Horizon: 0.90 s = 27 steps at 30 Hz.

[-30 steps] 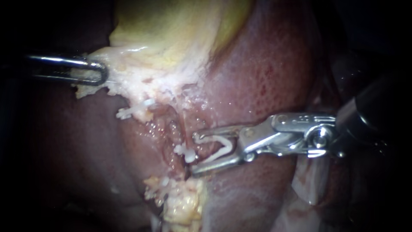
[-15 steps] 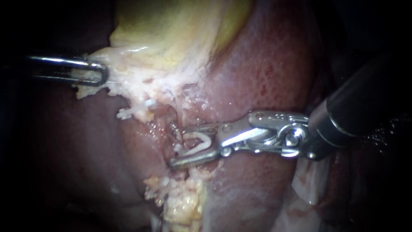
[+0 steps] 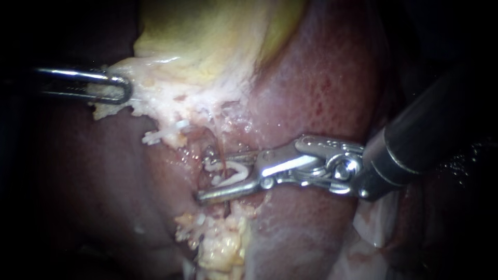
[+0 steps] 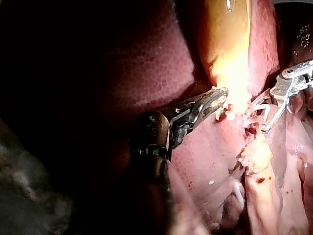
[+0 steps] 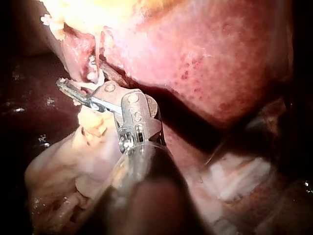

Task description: Clipping second clip right tube

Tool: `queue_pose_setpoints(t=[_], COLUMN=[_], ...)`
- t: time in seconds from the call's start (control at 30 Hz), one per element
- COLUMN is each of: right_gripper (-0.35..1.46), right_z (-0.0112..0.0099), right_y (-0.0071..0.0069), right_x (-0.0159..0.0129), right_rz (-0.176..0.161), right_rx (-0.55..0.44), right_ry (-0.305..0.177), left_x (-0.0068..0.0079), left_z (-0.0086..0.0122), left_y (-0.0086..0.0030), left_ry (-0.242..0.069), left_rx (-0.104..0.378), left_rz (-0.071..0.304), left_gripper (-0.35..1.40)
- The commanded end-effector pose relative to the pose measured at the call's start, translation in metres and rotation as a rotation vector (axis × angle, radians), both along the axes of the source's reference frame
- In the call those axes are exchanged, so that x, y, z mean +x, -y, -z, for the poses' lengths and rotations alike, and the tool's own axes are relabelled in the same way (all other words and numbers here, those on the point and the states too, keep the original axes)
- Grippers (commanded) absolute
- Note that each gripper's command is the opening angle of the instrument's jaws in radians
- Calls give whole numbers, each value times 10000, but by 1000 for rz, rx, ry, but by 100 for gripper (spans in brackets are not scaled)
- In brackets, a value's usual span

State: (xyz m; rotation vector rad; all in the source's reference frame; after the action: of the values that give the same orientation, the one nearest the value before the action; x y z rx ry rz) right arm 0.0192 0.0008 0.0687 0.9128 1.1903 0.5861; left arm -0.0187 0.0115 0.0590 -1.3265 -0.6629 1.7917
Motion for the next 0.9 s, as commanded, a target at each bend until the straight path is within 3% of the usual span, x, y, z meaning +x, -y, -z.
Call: queue_pose_setpoints(t=[0.03, 0.23, 0.43, 0.67, 0.9], right_gripper=[49, 48, 45, 40, 16], right_z=[2, 10, 22, 25, 24], right_y=[0, 6, 8, 7, 7], right_x=[-1, -2, -1, -1, -1], right_rz=[4, 33, 30, 31, 41], right_rx=[-3, 7, 17, 24, 48], right_ry=[-4, -39, -73, -72, -70], left_x=[1, 1, 1, 1, 0], left_z=[0, 0, 0, 0, 0], left_y=[0, 0, 0, 0, 0], left_ry=[0, 0, 0, 0, 0], left_rx=[0, 0, 0, 0, 0], left_rz=[0, -1, -1, -1, 0], left_gripper=[-35, -35, -35, -35, -35])
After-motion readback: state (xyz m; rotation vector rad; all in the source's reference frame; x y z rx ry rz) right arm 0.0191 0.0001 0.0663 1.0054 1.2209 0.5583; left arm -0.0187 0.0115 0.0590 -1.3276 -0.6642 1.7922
